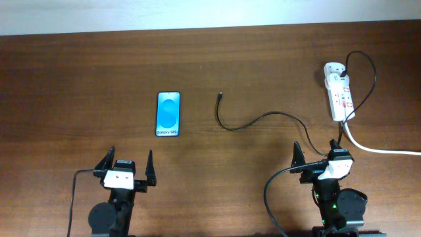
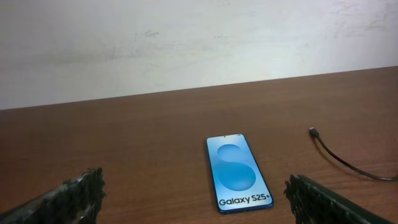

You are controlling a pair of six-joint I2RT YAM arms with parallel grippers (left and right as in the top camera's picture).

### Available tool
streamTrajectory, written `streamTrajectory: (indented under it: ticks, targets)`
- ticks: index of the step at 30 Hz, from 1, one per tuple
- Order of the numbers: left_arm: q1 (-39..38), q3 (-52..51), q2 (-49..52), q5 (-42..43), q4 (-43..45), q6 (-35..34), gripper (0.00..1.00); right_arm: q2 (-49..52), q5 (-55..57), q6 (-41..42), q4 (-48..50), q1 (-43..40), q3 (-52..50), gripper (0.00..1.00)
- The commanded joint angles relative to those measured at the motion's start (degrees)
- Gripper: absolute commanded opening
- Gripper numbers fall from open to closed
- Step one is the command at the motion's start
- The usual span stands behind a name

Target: Plug charger to phone and switch on socket

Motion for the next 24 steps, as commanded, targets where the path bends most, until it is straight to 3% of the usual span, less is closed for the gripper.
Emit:
streamTrajectory:
  ticks: [1, 20, 24]
  targets:
    - [0.4, -0.2, -0.2, 0.6, -0.1, 0.9, 0.99, 0.3, 0.2, 0.3, -0.3, 0.5, -0.3, 0.98]
    - [0.4, -0.2, -0.2, 0.3, 0.0, 0.9, 0.99, 0.4, 0.2, 0.3, -0.3, 0.5, -0.3, 0.98]
    - [0.4, -0.2, -0.2, 6.8, 3.7, 0.9, 0.99, 0.4, 0.2, 0.4, -0.3, 0.5, -0.3, 0.98]
